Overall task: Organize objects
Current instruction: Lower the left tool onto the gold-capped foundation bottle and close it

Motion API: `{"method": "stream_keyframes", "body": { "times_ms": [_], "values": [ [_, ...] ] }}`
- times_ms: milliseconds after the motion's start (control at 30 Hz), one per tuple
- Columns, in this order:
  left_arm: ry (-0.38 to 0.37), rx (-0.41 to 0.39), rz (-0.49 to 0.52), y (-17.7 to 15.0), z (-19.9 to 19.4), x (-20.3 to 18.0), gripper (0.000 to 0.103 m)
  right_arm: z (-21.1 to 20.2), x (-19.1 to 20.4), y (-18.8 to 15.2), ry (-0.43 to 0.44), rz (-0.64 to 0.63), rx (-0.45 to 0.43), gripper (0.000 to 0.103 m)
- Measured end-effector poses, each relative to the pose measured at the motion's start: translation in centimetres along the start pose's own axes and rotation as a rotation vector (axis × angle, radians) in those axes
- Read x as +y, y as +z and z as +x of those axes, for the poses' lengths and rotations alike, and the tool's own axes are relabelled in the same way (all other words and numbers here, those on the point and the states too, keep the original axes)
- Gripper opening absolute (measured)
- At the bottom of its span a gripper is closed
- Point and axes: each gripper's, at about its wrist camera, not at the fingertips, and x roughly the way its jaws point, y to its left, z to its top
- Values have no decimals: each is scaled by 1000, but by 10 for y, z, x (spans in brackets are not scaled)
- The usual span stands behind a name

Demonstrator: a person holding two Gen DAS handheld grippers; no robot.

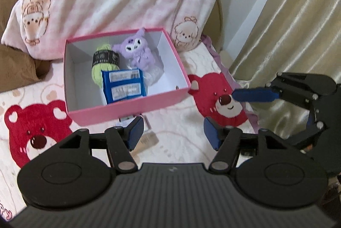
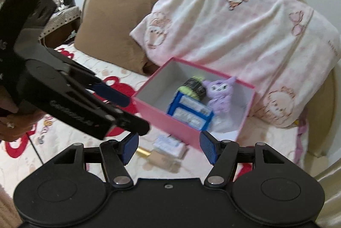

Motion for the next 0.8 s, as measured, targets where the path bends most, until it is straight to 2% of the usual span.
{"method": "stream_keyframes", "body": {
  "times_ms": [200, 433, 600, 800],
  "values": [
    [-9, 23, -27, -23, 12, 13, 62, 19, 21, -25, 26, -32, 16, 68],
    [0, 41, -84, -45, 38, 36, 62, 62, 32, -51, 77, -18, 44, 69],
    [56, 51, -117, -59, 59, 59, 62, 91, 25, -69, 46, 8, 52, 69],
    [94, 60, -169, -76, 85, 89, 62, 116, 11, -78, 7, 17, 17, 69]
  ]
}}
